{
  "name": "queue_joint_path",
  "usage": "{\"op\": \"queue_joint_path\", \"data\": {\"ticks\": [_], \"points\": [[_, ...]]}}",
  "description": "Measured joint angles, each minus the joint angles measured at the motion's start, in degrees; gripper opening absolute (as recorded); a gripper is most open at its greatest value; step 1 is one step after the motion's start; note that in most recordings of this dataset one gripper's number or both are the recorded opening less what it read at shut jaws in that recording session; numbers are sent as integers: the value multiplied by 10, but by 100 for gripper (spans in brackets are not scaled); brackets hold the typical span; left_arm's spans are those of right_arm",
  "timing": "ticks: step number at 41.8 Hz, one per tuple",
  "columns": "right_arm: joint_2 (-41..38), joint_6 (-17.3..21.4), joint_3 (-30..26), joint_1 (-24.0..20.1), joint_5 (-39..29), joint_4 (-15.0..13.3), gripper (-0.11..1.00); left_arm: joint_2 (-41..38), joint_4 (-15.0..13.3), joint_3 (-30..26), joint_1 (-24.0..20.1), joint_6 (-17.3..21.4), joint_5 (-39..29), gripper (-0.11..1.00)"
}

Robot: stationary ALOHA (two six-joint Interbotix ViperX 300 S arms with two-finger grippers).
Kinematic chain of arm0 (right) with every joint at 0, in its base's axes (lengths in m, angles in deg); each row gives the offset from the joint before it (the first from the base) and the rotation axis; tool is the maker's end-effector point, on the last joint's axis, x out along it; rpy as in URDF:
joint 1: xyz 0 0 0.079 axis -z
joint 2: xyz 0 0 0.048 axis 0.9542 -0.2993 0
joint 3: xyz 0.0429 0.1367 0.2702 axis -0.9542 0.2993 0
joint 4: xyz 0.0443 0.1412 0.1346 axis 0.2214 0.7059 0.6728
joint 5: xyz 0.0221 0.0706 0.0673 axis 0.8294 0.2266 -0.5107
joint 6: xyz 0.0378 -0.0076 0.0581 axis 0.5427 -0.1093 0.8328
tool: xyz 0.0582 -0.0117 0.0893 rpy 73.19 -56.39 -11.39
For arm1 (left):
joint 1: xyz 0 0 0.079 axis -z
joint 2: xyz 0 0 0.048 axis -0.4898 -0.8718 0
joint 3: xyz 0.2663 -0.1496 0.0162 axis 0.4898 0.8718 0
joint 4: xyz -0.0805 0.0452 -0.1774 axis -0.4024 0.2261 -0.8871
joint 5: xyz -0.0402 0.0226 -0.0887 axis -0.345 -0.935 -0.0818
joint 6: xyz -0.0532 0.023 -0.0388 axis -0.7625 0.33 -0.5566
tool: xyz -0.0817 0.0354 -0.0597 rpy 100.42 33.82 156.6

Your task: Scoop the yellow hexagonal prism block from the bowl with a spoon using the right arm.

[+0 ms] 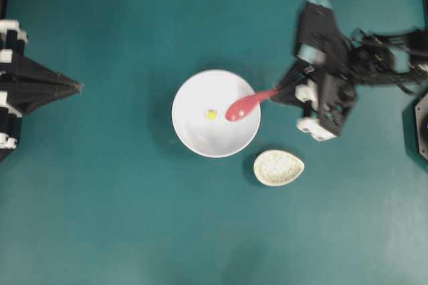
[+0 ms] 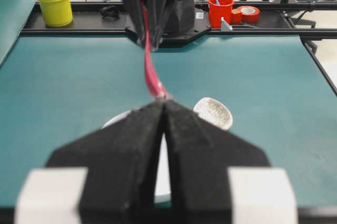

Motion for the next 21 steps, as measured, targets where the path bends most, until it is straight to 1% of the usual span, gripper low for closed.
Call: {"op": "queue_joint_path", "data": {"ticks": [2, 8, 16, 21], "points": [[17, 3, 17, -10, 10, 0, 11, 0, 0, 0, 0, 0, 1, 0], [52, 27, 62, -39, 42, 1, 11, 0, 0, 0, 0, 0, 0, 0], [64, 69, 118, -82, 90, 1, 11, 0, 0, 0, 0, 1, 0, 0], [64, 88, 144, -103, 120, 2, 11, 0, 1, 0, 0, 2, 0, 0]]}}
